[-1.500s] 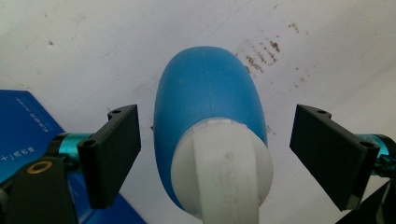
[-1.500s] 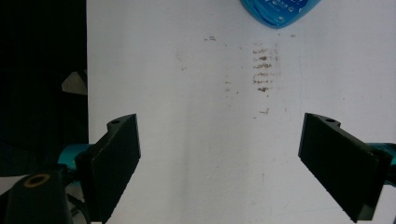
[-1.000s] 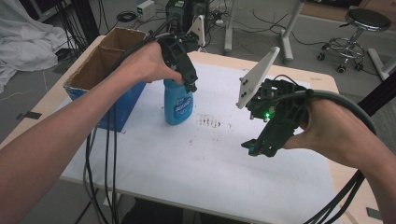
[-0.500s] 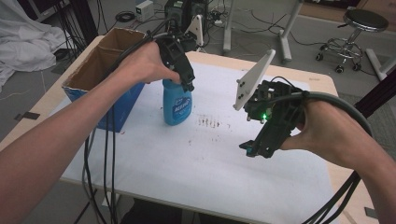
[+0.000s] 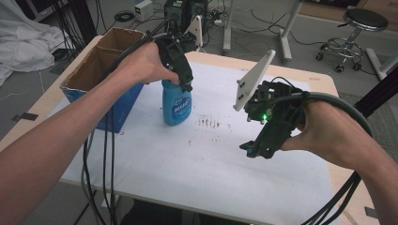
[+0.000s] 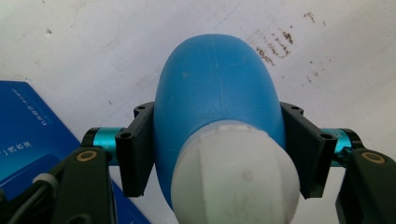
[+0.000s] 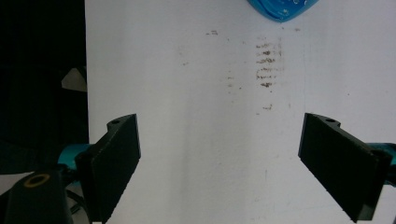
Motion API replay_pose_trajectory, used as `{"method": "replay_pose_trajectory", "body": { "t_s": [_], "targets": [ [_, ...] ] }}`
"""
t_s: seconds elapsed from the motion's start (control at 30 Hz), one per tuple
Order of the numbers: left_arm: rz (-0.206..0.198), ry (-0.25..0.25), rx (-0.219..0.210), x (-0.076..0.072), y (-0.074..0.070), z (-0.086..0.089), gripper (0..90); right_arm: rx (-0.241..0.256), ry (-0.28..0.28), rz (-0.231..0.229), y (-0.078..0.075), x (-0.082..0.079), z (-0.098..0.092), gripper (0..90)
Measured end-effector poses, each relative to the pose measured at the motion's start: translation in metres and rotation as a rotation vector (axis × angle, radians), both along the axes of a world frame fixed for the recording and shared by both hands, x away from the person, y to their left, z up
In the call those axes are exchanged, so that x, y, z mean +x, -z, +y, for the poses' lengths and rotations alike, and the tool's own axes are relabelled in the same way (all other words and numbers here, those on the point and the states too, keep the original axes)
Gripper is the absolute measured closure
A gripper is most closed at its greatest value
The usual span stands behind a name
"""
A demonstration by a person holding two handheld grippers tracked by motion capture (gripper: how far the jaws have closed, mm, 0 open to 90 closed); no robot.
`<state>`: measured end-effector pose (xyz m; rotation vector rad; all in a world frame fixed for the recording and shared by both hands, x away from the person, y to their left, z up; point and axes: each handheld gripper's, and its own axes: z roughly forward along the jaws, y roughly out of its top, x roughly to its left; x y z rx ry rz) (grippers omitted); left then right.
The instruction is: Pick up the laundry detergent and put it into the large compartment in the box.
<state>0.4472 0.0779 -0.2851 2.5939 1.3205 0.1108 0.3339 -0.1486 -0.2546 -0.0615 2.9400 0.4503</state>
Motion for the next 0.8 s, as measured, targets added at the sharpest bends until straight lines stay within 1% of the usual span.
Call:
{"method": "replay_pose_trajectory", "body": {
  "t_s": [0.03, 0.13, 0.23, 0.3, 0.33, 0.43, 0.47, 0.57, 0.8],
  "targets": [
    [0.001, 0.007, 0.002, 0.0002, -0.0006, 0.0005, 34.3, 0.002, -0.004, 0.0, 0.0003, 0.0002, 0.0001, 12.0],
    [-0.005, 0.004, -0.01, 0.0002, -0.0016, 0.0003, 34.5, 0.001, -0.009, 0.0, 0.0007, 0.0004, 0.0001, 12.0],
    [0.0, 0.003, -0.007, 0.0007, -0.0013, 0.0012, 35.5, -0.002, -0.002, 0.002, 0.0003, 0.0001, -0.0003, 12.0],
    [0.003, 0.0, -0.004, 0.001, -0.0011, 0.0018, 36.2, -0.006, -0.008, 0.0, -0.0001, 0.0005, -0.0008, 12.0],
    [0.003, 0.007, -0.001, 0.0012, -0.0014, 0.002, 36.3, -0.006, -0.008, 0.0, -0.0001, 0.0004, -0.0009, 12.0],
    [-0.003, -0.006, -0.017, 0.0006, -0.0017, 0.0013, 36.3, -0.004, -0.007, -0.001, 0.0001, 0.0001, -0.001, 12.0],
    [0.001, -0.002, -0.011, 0.0008, -0.002, 0.0015, 36.3, -0.006, -0.006, -0.001, 0.0001, 0.0002, -0.001, 12.0],
    [0.002, -0.011, -0.008, 0.0009, -0.0012, 0.0009, 37.0, -0.006, -0.005, -0.001, 0.0007, 0.0003, -0.0008, 12.0],
    [0.008, -0.011, 0.0, 0.0016, -0.0018, 0.0001, 37.9, -0.007, -0.005, -0.002, 0.0015, -0.0001, -0.0008, 12.0]
  ]
}}
